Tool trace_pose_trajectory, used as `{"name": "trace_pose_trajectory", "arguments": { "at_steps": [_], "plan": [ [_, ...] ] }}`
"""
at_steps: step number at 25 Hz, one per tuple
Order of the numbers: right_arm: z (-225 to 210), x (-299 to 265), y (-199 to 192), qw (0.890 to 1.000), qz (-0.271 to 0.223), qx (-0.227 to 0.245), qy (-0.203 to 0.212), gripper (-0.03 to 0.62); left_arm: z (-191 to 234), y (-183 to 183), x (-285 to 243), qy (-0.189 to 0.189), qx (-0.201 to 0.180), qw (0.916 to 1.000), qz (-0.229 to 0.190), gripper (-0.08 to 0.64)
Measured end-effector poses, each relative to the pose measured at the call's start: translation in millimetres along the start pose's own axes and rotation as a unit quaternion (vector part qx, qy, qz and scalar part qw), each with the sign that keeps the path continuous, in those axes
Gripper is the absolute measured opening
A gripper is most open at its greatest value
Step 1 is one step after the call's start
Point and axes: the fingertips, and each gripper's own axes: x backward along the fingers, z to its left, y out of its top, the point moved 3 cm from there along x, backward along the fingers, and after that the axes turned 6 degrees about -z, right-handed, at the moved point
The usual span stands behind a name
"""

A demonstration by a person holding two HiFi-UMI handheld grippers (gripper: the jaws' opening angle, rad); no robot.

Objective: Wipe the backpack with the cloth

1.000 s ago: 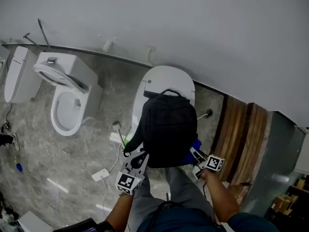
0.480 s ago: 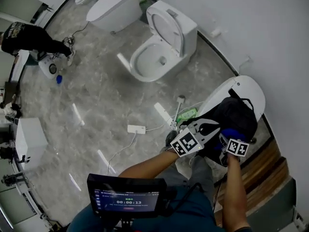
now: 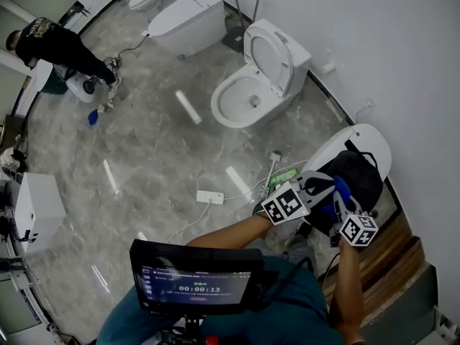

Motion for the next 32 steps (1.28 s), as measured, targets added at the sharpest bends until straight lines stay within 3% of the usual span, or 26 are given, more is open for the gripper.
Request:
{"name": "trace_pose_trajectory", "arguments": {
  "at_steps": [5, 10, 15, 21, 28, 32],
  "plan": [
    [64.9, 76.3, 65.0, 0.987, -0.137, 0.073, -0.043, 0.051, -15.3, 17.8, 43.7, -0.019, 0.002, 0.9997, -0.013, 0.015],
    [123.9, 156.4, 110.2, 0.950, -0.273, 0.126, -0.080, 0.051, -30.3, 27.5, 85.6, -0.042, -0.004, 0.9990, -0.018, 0.015],
    [184.6, 237.8, 119.3, 0.918, -0.340, 0.182, -0.097, 0.051, -60.1, 42.2, 137.3, -0.042, -0.022, 0.9987, -0.017, 0.015],
    [246.5, 342.1, 63.6, 0.893, -0.390, 0.189, -0.121, 0.051, -131.2, 46.4, 206.4, -0.041, -0.039, 0.9982, -0.021, 0.015],
    [306.7, 440.8, -36.1, 0.885, -0.401, 0.186, -0.145, 0.051, -237.7, 24.1, 278.2, -0.042, -0.035, 0.9980, -0.030, 0.015],
    [343.1, 471.2, -73.2, 0.884, -0.409, 0.178, -0.141, 0.051, -284.1, 19.9, 325.4, -0.037, -0.035, 0.9982, -0.032, 0.015]
  ]
}}
